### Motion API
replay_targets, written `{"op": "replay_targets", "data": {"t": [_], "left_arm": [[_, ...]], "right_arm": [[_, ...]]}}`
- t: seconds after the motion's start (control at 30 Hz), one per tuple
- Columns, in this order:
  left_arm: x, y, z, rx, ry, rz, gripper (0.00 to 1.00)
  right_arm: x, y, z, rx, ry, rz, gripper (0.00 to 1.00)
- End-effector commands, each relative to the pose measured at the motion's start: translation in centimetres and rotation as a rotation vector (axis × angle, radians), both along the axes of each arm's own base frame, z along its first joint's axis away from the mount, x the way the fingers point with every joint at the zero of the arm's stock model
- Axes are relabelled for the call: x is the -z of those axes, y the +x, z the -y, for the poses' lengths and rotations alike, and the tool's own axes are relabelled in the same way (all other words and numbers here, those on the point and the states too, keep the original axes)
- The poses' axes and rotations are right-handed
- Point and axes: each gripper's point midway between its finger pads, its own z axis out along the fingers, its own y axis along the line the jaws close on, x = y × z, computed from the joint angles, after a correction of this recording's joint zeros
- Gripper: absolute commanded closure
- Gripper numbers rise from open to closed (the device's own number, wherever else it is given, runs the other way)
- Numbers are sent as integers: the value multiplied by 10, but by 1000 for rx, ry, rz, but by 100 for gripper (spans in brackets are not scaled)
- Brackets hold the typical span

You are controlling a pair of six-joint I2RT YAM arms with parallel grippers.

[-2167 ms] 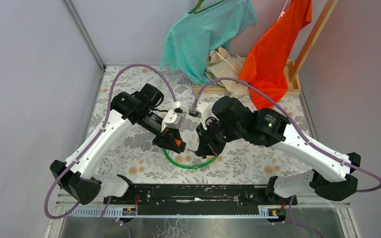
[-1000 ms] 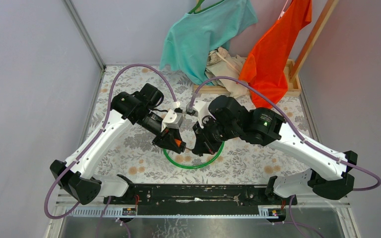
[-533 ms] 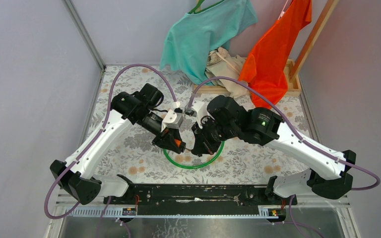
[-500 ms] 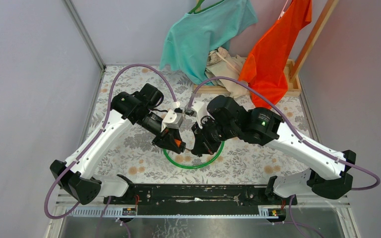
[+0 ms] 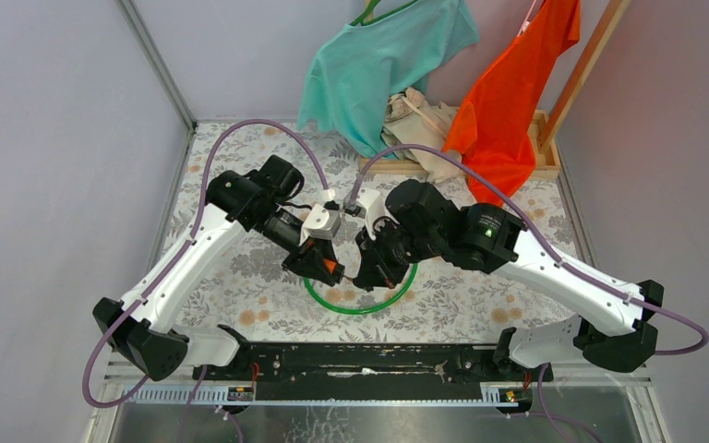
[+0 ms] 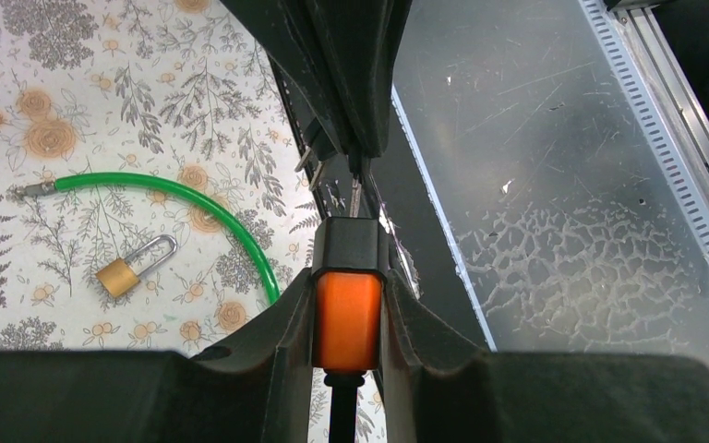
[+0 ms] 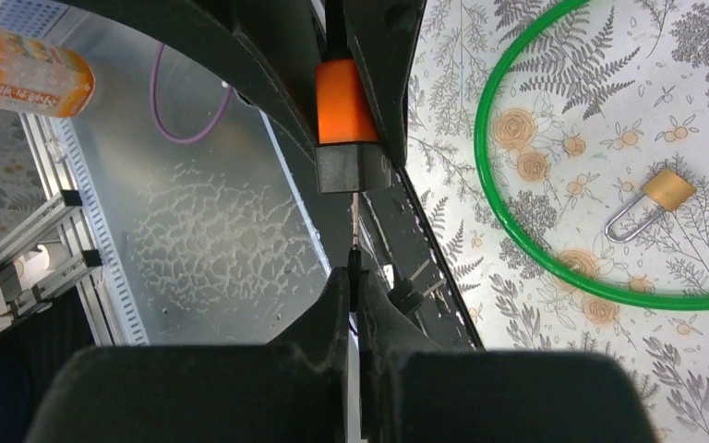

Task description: Unlock with the key

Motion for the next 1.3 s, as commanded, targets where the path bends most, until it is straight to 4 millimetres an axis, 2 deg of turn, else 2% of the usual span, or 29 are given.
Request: {"op": "replay_targets", "data": {"t": [0.0,0.33,0.6,0.8,0.9,0.93,1.0,1.03,1.1,1.27], "left_arm": [[-25,-6,8,34,-110,18,100],[-22,-5,8,29,-105,23,100],[-29,-2,12,17,-125,12,100],[-31,1,13,3,-123,15,100],[-32,5,14,-13,-116,35,100],[-30,7,14,-22,-106,47,100],[-23,15,11,-54,-67,88,100],[-19,20,10,-76,-45,98,100],[-13,29,9,-120,-9,121,100],[-14,44,6,-216,49,132,100]], "right_arm": [[-40,19,-33,37,227,93,100],[-66,27,-41,81,359,134,100],[-51,29,-59,74,360,79,100],[-54,38,-74,95,411,41,100],[-64,50,-70,128,495,-35,100],[-62,52,-64,137,514,-82,100],[-74,56,-51,156,607,-144,100],[-70,55,-46,157,623,-178,100],[-77,51,-39,135,658,-214,100],[-71,36,-38,65,624,-277,100]]}}
